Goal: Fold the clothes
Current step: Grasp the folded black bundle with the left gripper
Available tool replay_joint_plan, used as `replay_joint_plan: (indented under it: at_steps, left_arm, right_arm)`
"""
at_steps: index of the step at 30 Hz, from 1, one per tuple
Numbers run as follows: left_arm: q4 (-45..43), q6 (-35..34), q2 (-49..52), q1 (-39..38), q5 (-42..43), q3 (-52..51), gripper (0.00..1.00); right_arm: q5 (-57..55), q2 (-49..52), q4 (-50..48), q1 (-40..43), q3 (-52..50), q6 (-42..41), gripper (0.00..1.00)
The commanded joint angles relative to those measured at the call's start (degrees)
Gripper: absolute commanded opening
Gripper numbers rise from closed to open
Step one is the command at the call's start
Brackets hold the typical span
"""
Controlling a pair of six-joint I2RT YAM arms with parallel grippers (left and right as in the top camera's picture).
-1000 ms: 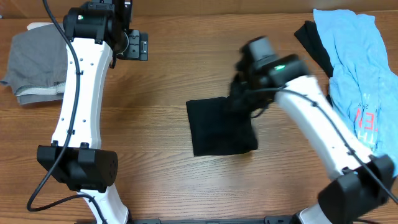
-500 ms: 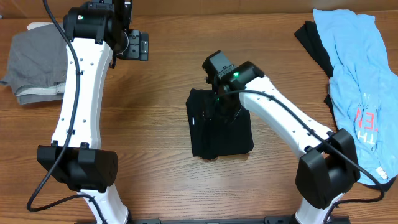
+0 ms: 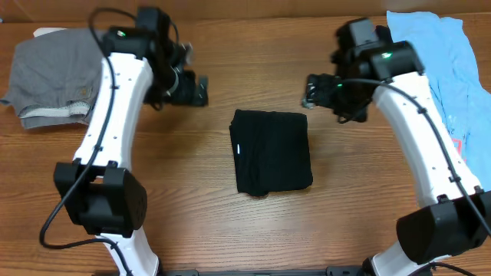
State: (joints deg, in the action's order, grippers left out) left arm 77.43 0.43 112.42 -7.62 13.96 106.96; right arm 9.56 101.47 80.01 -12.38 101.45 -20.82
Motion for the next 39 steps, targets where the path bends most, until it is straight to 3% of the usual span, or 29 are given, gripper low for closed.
replay_joint_plan:
  at_steps: [1, 17, 26, 31, 33, 39]
  left_arm:
    - [-1.9, 1.9, -0.2, -2.3, 4.1, -6.3, 1.00]
    - [-24.4, -10.8, -0.2, -15.0, 3.9, -26.4, 1.00]
    - [-29.6, -13.1, -0.2, -18.9, -1.5, -31.1, 1.00]
    - [-32.4, -13.7, -0.2, -19.3, -2.6, -33.1, 0.94]
    - [-32.9, -13.7, -0.2, -19.3, -3.5, -33.1, 0.81]
    - [-35.1, -13.7, -0.2, -19.3, -4.1, -33.1, 0.21]
  right_arm:
    - [-0.5, -0.4, 0.3, 1.9, 0.8, 1.8, 0.93]
    - [-0.6, -0.4, 0.0, 4.1, 0.8, 2.2, 0.94]
    - [-0.6, -0.4, 0.0, 4.1, 0.8, 2.2, 0.94]
    - [-0.6, -0.4, 0.0, 4.1, 0.8, 2.2, 0.94]
    - [-0.5, -0.4, 0.0, 4.1, 0.8, 2.2, 0.94]
    - [-0.6, -0.4, 0.1, 4.1, 0.8, 2.2, 0.94]
